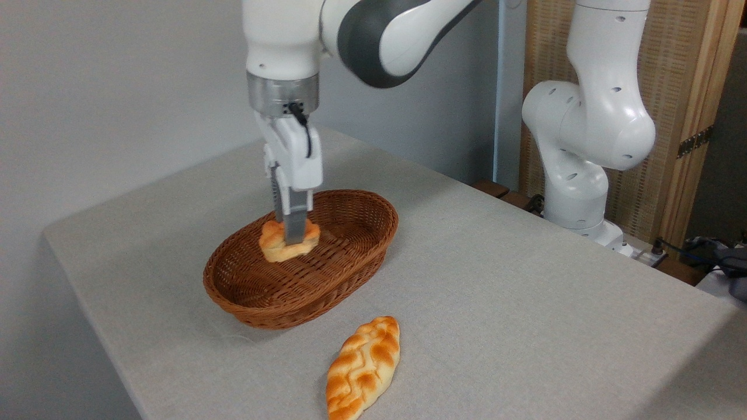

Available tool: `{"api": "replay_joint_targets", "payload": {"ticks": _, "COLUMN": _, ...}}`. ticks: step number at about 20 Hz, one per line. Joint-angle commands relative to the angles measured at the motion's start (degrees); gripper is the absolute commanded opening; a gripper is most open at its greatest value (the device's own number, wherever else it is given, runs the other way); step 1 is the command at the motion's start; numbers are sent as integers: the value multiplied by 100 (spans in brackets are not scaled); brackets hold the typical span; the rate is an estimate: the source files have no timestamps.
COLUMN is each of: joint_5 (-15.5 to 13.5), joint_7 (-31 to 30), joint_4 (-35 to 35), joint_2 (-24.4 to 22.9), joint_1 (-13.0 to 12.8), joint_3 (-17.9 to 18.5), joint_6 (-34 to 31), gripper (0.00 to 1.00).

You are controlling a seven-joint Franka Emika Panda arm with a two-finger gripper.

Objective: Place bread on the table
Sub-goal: 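Lift the bun out of the basket and carry it past the rim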

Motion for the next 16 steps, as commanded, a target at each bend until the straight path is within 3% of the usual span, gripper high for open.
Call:
{"api": "replay_joint_targets", "payload": {"ticks": 1, "joint_5": -68, "joint_7": 22, "joint_4": -12, "joint_2": -239, "joint_1": 18, "joint_3": 294, "joint_6": -540, "gripper": 40}}
{"api": "replay_joint_targets", "payload": {"ticks": 5, "joint_5": 29, "joint_7": 66, "joint_4": -12, "joint_2": -283, "joint_1": 369, "joint_3": 400, "joint_6": -866, "gripper": 43}}
{"api": "replay_joint_targets", "payload": {"ticks": 9, "joint_5": 397, "joint_7": 136, "joint_4": -29, "joint_2": -248, "joint_1": 668, "joint_3": 417, "joint_6": -1085, "gripper": 44}}
{"api": "replay_joint_targets", "payload": {"ticks": 15, "joint_5": 539, "joint_7": 795, "joint_4": -170, "joint_2": -134, "joint_1": 1037, "joint_3": 479, "joint_6": -1253, "gripper": 48}}
{"api": "replay_joint_targets", "payload": {"ticks": 16, "joint_5": 582, "joint_7": 944, "joint_4": -222, "joint_2": -134, "joint_1": 1107, "joint_3": 514, "joint_6": -1296, "gripper": 53}}
